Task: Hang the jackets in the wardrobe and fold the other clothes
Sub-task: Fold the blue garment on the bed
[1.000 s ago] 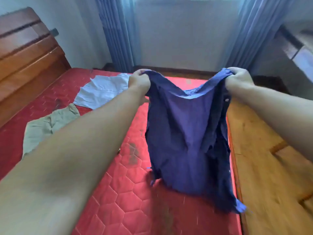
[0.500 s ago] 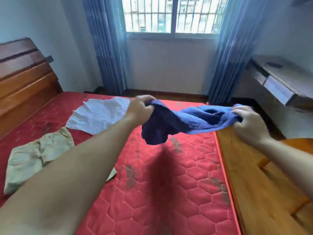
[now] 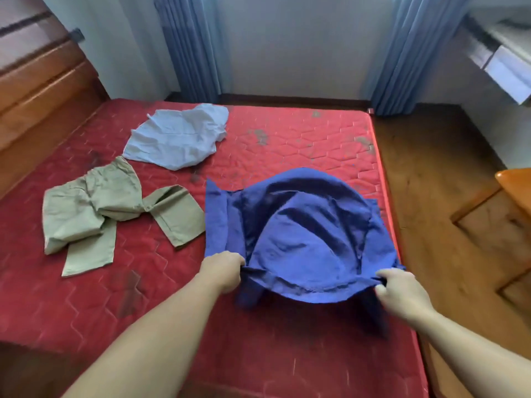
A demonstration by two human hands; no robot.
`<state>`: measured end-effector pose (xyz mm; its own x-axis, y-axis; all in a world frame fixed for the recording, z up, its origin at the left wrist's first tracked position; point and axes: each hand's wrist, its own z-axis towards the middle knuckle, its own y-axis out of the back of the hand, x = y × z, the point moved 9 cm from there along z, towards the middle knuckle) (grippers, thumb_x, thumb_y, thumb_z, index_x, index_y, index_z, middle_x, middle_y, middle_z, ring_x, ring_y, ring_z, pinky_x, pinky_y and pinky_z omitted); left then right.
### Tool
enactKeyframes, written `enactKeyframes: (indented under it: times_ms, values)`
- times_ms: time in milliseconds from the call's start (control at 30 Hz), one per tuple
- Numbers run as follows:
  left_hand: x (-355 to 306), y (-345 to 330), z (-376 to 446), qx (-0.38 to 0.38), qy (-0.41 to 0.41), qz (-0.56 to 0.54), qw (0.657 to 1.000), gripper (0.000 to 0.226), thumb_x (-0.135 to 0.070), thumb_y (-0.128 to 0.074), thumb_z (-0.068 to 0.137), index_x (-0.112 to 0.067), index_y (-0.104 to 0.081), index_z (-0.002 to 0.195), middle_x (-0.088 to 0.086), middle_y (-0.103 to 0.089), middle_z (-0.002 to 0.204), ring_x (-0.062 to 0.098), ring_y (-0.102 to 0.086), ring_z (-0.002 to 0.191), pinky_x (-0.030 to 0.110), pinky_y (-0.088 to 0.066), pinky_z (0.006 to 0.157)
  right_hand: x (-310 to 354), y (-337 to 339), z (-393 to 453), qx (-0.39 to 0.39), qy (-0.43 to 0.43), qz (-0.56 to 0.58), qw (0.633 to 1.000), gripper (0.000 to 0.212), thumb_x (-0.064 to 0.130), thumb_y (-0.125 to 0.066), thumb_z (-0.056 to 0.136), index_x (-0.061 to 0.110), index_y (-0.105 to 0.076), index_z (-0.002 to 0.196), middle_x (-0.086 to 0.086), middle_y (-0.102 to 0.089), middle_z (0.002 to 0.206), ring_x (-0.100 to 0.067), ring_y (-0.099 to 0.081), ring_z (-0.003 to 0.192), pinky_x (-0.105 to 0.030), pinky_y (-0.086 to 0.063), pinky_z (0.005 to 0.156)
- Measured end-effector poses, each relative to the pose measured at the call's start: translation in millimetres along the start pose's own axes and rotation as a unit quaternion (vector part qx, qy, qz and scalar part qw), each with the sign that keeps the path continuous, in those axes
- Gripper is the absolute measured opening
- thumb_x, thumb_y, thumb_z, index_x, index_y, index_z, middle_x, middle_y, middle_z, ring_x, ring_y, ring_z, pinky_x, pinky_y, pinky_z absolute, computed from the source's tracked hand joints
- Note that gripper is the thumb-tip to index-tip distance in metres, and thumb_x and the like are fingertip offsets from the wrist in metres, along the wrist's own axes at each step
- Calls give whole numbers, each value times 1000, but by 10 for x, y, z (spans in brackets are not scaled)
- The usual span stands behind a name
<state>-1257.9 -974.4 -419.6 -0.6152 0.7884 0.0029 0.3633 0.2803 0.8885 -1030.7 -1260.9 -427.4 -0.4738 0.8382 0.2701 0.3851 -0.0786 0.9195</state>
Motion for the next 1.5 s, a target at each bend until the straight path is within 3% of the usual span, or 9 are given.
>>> enactKeyframes:
  times_ms: [333, 500, 667, 800, 933, 1067, 1267, 1400, 1500]
  values:
    - [-783, -125, -218, 175, -87, 4, 981, 42, -12, -47, 89, -20, -61, 129, 3, -61, 132, 27, -58, 118, 38, -47, 98, 667, 599, -203, -119, 53, 128, 983, 24, 24, -53, 72, 6, -68, 76, -12, -70, 81, -37, -61, 82, -42, -49, 71]
    - [-1538, 416, -127, 118, -174, -375, 903, 85, -31, -82, 75, -29, -35, 146, 0, -52, 135, 14, -53, 119, 29, -43, 101, 964, 709, -151, -71, 66, 150, 984, 17, 26, -55, 66, 10, -58, 61, -4, -60, 60, -30, -53, 65, -38, -43, 61]
    - [-1825, 899, 13, 19, -183, -388, 903, 5, -20, -60, 90, -15, -62, 90, 4, -62, 85, 21, -57, 78, 30, -40, 61, 1135, 1049, -85, -128, 97, 241, 957, 18, 10, -73, 70, 18, -71, 86, 2, -66, 82, -16, -60, 79, -22, -44, 68]
    - [-1710, 1118, 152, 77, -28, -654, 752, 8, -12, -52, 98, -14, -59, 95, 7, -61, 81, 21, -58, 66, 31, -52, 53, 1022, 1285, -397, -269, 73, 363, 889, 29, 25, -77, 77, 20, -53, 92, 1, -53, 95, -14, -59, 78, -28, -48, 72]
    - [-1789, 1564, 150, 64, 24, -793, 605, 11, -18, -55, 99, -8, -54, 100, 13, -58, 84, 27, -61, 70, 43, -58, 62, 1237, 626, -585, -109, 23, 301, 947, 39, 51, -73, 72, 26, -50, 91, 12, -62, 83, -11, -58, 79, -34, -47, 72]
    - [-1856, 2063, 50, 48, -9, -843, 535, 17, -23, -52, 101, -7, -52, 96, 14, -59, 87, 28, -62, 71, 46, -58, 69, 1066, 346, -376, -84, -90, 345, 931, 14, 26, -59, 89, 18, -65, 79, -2, -71, 85, -27, -65, 91, -33, -45, 76]
    - [-1561, 2709, 48, -17, -37, -868, 495, 19, -25, -50, 102, -6, -52, 105, 14, -59, 90, 32, -66, 86, 47, -59, 66, 1131, 587, -124, -30, -105, 685, 721, 7, 15, -54, 94, 22, -53, 92, 0, -64, 93, -18, -62, 84, -29, -43, 68]
    - [-1542, 2745, 63, -7, -33, -864, 502, 35, -29, -55, 99, -4, -51, 122, 16, -61, 100, 38, -65, 105, 57, -54, 88, 1446, 887, 124, -96, -31, 499, 861, 19, 23, -70, 84, 14, -62, 98, 2, -67, 85, -16, -65, 82, -28, -45, 66]
    - [-1364, 2853, 95, -20, -46, -875, 482, 25, -28, -54, 100, -8, -50, 115, 17, -60, 101, 36, -67, 96, 54, -57, 80, 1286, 888, 271, -153, -68, 458, 873, 13, 18, -64, 79, 19, -65, 66, 1, -64, 65, -26, -64, 73, -35, -47, 65]
